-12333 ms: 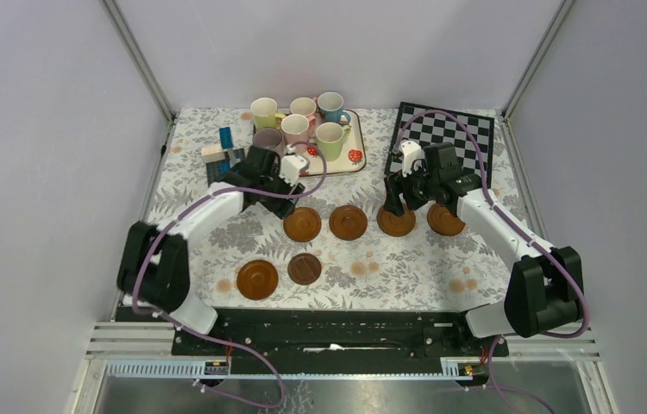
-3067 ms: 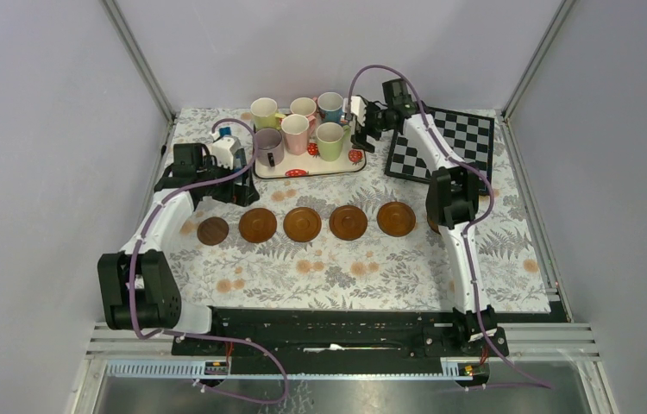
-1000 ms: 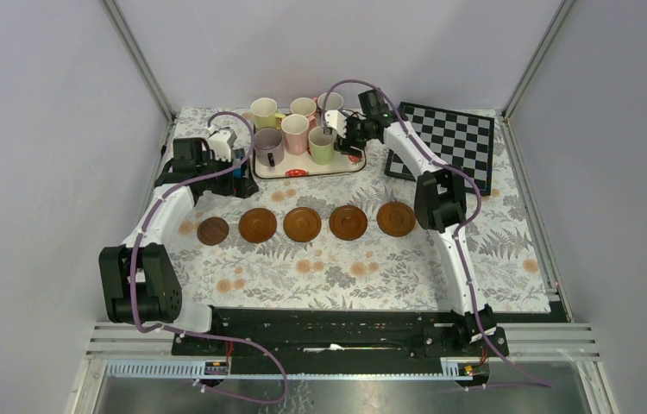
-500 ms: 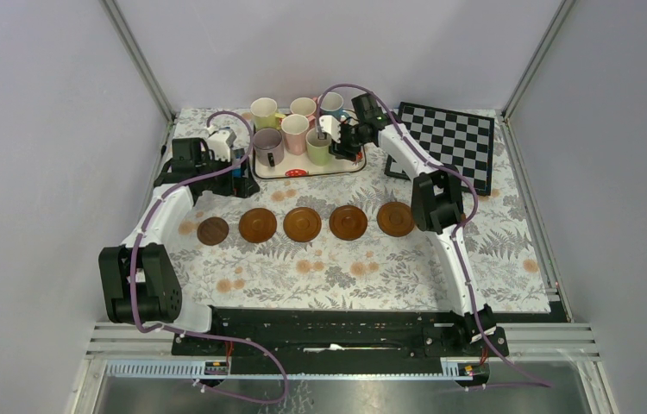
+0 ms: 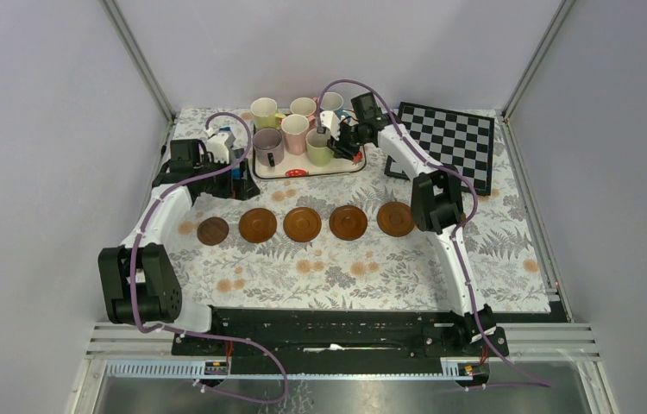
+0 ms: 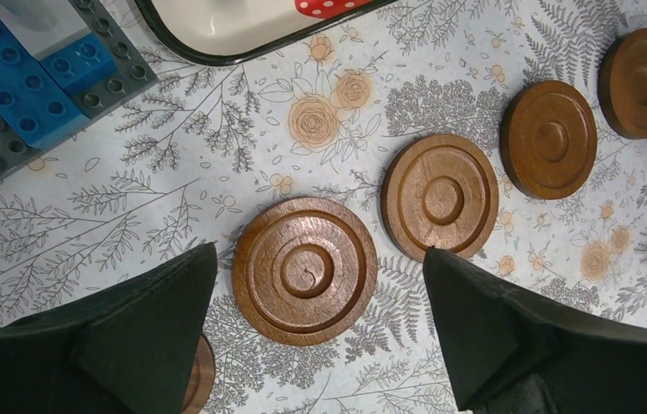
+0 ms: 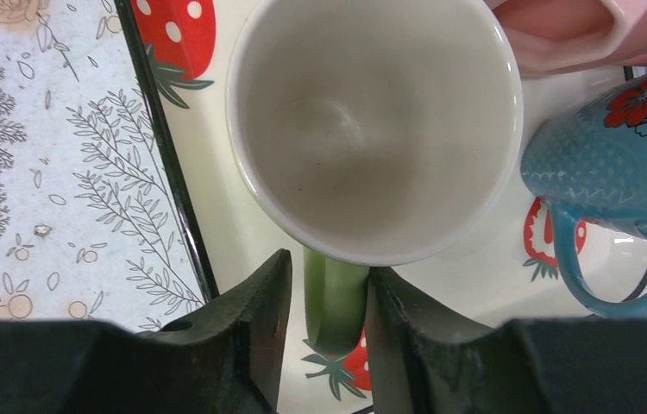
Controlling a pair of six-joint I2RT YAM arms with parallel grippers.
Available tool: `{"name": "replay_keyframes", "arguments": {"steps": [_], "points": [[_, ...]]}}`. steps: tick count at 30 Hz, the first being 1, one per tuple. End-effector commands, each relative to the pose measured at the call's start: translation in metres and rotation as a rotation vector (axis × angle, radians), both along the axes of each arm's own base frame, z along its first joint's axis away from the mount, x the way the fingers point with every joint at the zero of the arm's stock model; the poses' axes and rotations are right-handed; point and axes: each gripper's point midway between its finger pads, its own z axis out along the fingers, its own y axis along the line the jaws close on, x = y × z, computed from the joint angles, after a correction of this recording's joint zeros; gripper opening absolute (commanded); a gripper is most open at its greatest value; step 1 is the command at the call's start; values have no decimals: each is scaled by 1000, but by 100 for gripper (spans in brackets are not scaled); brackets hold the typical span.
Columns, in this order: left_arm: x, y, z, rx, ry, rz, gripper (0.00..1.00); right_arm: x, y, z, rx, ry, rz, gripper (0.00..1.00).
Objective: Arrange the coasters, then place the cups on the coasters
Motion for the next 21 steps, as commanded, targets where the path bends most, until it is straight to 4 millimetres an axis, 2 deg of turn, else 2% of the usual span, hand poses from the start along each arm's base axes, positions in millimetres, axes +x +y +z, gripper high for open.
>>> {"name": "replay_keyframes", "arguments": {"steps": [1, 4, 7, 12, 16, 21], "points": [[4, -3, 37, -21, -96, -23, 99, -12, 15, 12, 54, 52, 6, 39], [3, -4, 42, -27, -106, -23, 99, -13, 15, 13, 58, 63, -5, 35], [2, -6, 46, -38, -113, -27, 99, -14, 14, 15, 60, 75, -25, 26], [-1, -7, 49, -44, -112, -24, 99, -14, 11, 28, 75, 100, -86, 2], [-4, -8, 51, -50, -114, -23, 99, -9, 6, 56, 134, 110, -172, 0], [-3, -7, 49, -57, -123, -10, 99, 0, -9, 105, 264, 129, -268, 0]]}}
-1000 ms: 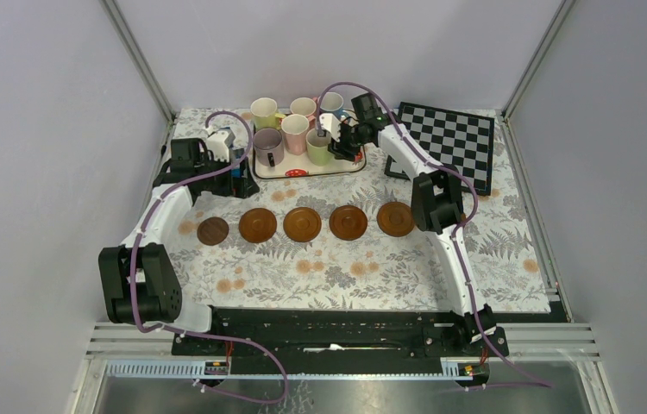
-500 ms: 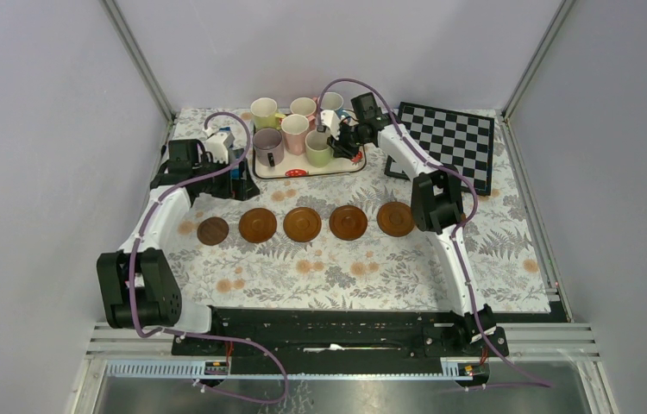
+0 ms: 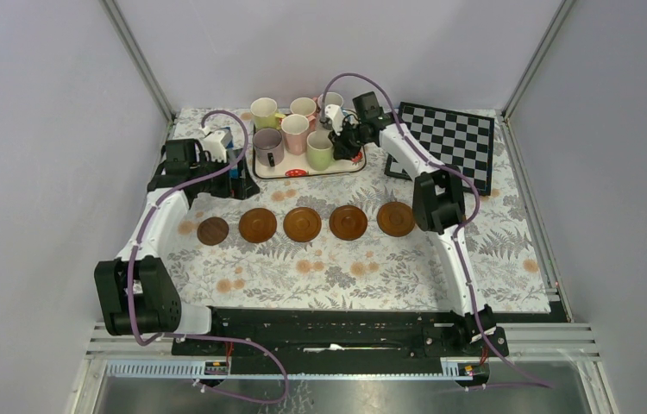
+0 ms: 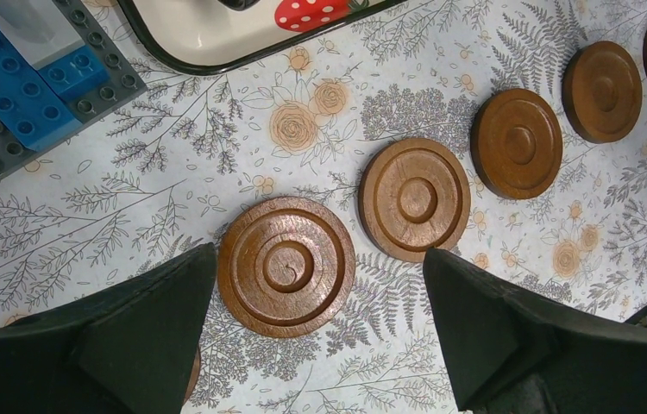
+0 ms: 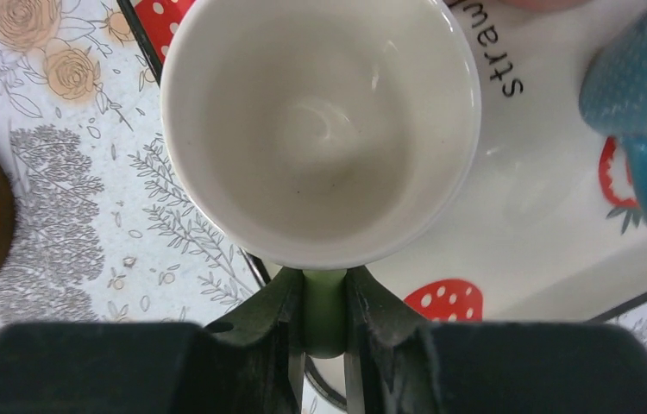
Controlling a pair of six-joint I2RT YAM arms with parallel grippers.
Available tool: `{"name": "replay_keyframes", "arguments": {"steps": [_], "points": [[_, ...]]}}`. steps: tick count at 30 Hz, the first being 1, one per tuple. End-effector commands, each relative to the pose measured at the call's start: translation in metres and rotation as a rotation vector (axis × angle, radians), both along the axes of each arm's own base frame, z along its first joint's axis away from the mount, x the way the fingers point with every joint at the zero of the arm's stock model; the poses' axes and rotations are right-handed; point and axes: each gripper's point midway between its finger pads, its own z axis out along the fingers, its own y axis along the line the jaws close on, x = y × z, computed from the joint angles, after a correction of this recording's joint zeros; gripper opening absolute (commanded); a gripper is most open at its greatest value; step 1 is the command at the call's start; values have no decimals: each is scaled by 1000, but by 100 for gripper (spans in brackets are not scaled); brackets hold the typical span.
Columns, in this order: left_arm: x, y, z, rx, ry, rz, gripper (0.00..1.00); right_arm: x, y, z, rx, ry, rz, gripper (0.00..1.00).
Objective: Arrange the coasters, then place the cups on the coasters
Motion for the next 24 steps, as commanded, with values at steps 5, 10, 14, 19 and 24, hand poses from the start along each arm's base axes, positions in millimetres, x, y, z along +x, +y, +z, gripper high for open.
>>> {"name": "replay_keyframes", "arguments": {"steps": [5, 10, 14, 19, 24], "points": [[8, -1, 27, -32, -98, 10, 99, 5, -36, 149, 216, -69, -172, 0], [7, -2, 33, -36, -113, 5, 99, -13, -80, 184, 214, -69, -230, 0], [4, -3, 36, -33, -116, -3, 99, -34, -119, 198, 197, -71, -282, 0], [1, -2, 39, -27, -122, 5, 99, -66, -174, 198, 156, -62, -375, 0], [-3, -2, 45, -25, -148, 8, 99, -110, -228, 174, 99, -58, -474, 0]]}}
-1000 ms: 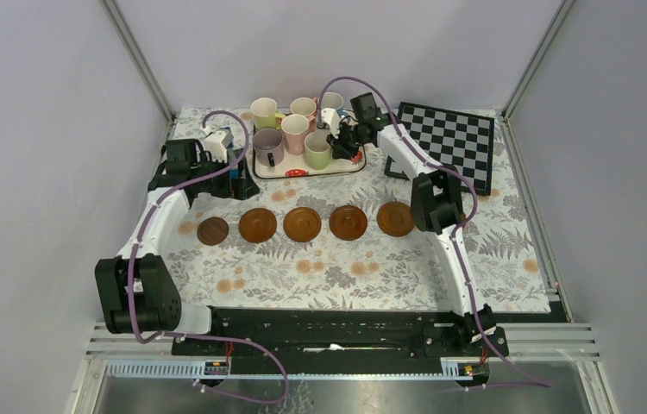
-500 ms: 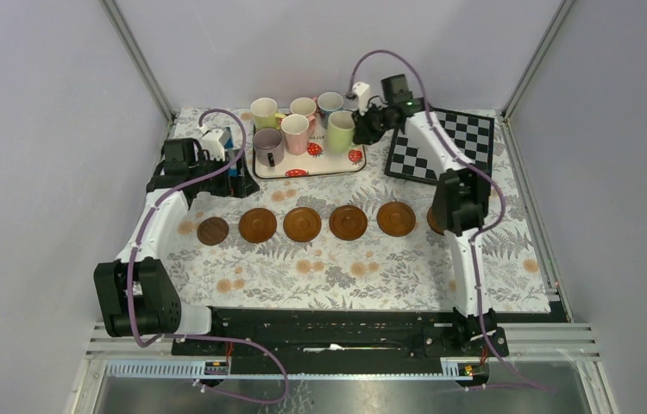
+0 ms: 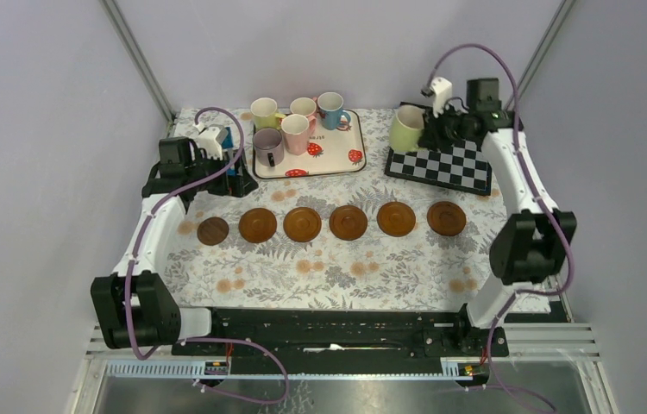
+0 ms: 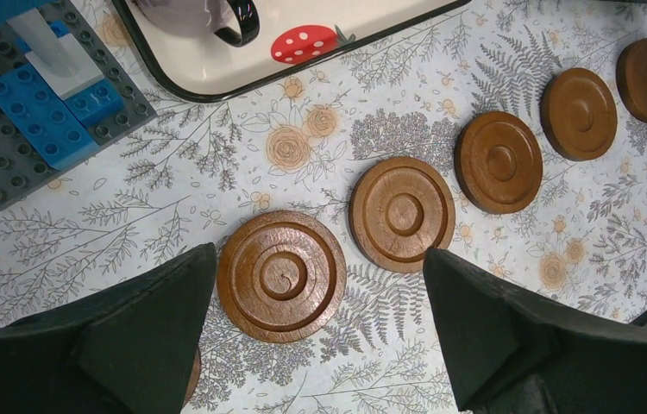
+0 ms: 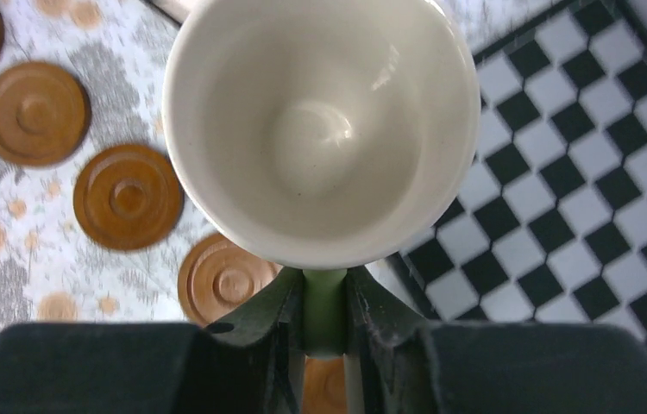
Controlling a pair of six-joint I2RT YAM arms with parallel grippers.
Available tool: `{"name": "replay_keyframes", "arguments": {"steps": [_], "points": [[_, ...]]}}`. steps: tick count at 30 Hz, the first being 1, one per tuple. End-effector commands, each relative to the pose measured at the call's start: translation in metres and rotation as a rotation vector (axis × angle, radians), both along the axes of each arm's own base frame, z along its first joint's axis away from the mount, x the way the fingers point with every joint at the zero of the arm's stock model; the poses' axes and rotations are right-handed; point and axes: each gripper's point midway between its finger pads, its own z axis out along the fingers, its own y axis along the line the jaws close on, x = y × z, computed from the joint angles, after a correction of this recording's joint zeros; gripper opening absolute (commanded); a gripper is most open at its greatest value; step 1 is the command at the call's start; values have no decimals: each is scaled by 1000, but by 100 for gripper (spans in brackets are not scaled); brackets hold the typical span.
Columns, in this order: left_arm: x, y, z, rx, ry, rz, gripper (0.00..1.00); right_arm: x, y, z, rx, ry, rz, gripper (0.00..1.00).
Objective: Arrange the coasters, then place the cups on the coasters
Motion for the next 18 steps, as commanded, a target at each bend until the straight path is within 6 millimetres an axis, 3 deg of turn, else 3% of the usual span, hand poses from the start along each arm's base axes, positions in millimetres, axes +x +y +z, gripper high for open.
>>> {"name": "replay_keyframes", "arguments": {"steps": [1, 7, 10, 14, 18], "points": [[-1, -1, 20, -10, -83, -4, 99, -35, -37, 3, -28, -64, -52, 0], [-2, -2, 20, -20, -80, -3, 99, -73, -95, -34, -63, -52, -197, 0], [-2, -3, 19, -27, -75, -5, 99, -89, -111, -53, -90, -48, -237, 0], [-2, -3, 18, -29, -73, -2, 99, -98, -125, -74, -114, -34, -286, 0], [-2, -2, 18, -21, -76, 6, 99, -110, -124, -93, -104, -24, -297, 0]]}}
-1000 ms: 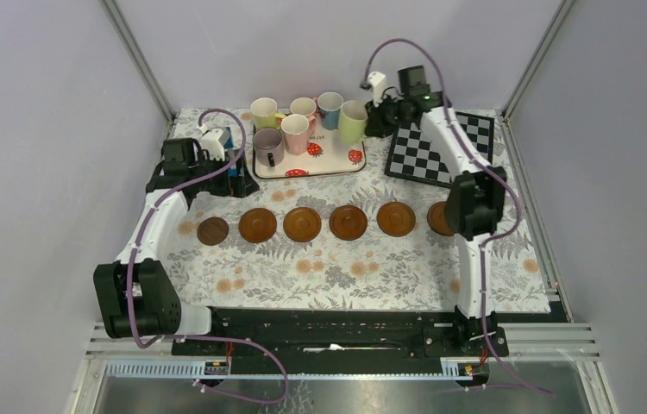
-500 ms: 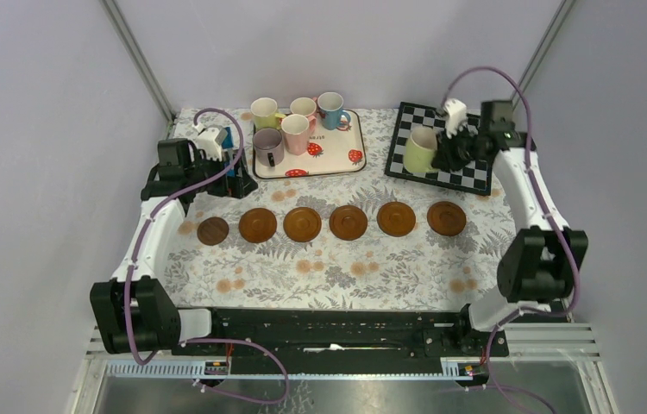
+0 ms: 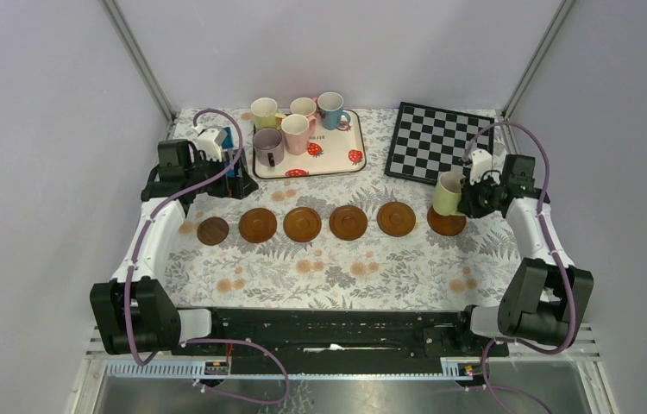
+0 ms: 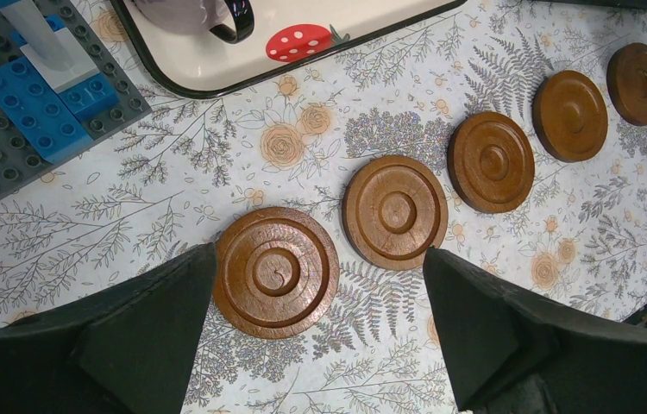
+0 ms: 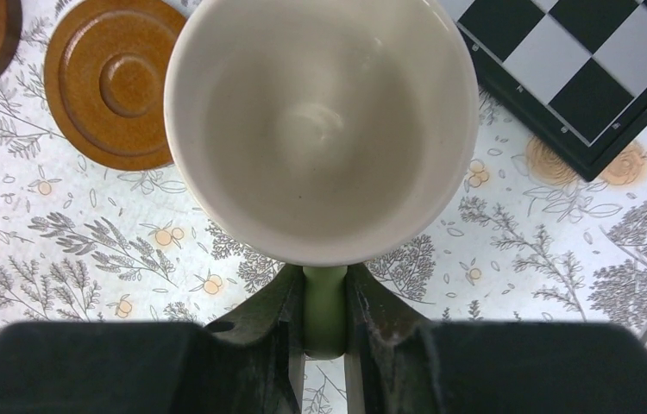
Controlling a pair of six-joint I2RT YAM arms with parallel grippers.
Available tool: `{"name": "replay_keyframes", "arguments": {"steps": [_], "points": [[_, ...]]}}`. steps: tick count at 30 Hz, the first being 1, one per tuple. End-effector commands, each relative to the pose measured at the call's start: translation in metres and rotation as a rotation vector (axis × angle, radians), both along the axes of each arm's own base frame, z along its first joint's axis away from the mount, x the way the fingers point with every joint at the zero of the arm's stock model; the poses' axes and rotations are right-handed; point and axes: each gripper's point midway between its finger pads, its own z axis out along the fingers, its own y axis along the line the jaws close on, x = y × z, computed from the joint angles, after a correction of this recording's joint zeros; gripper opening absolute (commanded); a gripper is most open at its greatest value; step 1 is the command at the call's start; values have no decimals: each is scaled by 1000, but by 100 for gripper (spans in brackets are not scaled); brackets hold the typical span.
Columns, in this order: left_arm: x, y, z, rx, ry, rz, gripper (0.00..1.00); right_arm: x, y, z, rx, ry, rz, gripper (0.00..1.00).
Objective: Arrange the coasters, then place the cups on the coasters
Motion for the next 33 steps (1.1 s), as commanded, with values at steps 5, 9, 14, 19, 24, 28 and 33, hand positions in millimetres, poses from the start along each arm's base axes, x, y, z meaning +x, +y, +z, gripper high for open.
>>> {"name": "replay_keyframes", "arguments": {"steps": [5, 9, 14, 19, 24, 28, 33], "points": [[5, 0, 11, -9, -61, -3, 99, 6, -2, 13, -41, -209, -3, 0], [6, -1, 11, -11, -59, -3, 99, 2, -2, 7, -44, -211, -17, 0], [5, 0, 11, -10, -57, -2, 99, -3, -7, 2, -92, -221, -11, 0], [6, 0, 10, -13, -54, -1, 99, -6, -9, -5, -125, -207, 26, 0], [5, -1, 10, -13, -55, -3, 99, -8, -11, -14, -133, -201, 51, 0], [5, -1, 9, -11, -53, -4, 99, -7, -12, -18, -132, -198, 58, 0], [5, 0, 9, -9, -52, -4, 99, -4, -19, -22, -121, -195, 54, 0]]}}
